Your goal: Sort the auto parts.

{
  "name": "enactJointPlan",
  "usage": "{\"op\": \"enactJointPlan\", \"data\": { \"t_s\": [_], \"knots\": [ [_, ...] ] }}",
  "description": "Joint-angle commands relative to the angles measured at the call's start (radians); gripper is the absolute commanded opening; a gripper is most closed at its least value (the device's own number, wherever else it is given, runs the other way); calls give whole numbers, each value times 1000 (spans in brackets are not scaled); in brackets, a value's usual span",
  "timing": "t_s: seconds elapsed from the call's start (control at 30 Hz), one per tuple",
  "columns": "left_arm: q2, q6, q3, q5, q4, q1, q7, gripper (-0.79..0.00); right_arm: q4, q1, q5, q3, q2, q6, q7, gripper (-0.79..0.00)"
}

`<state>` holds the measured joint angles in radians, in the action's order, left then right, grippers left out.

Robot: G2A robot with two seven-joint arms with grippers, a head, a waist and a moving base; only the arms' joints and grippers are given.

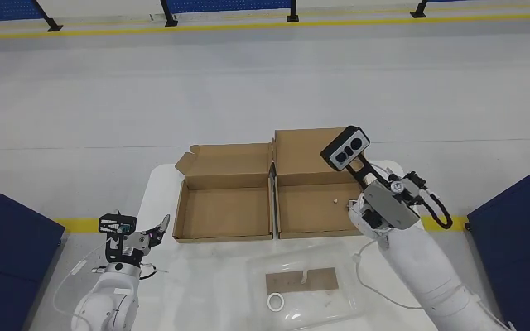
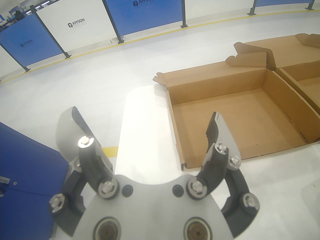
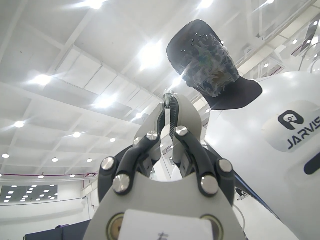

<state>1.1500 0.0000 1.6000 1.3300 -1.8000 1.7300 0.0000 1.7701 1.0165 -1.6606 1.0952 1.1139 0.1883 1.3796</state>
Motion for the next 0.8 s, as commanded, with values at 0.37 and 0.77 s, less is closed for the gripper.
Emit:
{"op": "enactJointPlan", "data": {
  "t_s": [0.37, 0.77],
  "knots": [
    [0, 0, 0, 0, 0, 0, 0, 0, 48, 237, 630, 396, -136, 269, -17, -785],
    [0, 0, 0, 0, 0, 0, 0, 0, 70, 217, 728, 399, -148, 296, -66, -785]
  ]
}}
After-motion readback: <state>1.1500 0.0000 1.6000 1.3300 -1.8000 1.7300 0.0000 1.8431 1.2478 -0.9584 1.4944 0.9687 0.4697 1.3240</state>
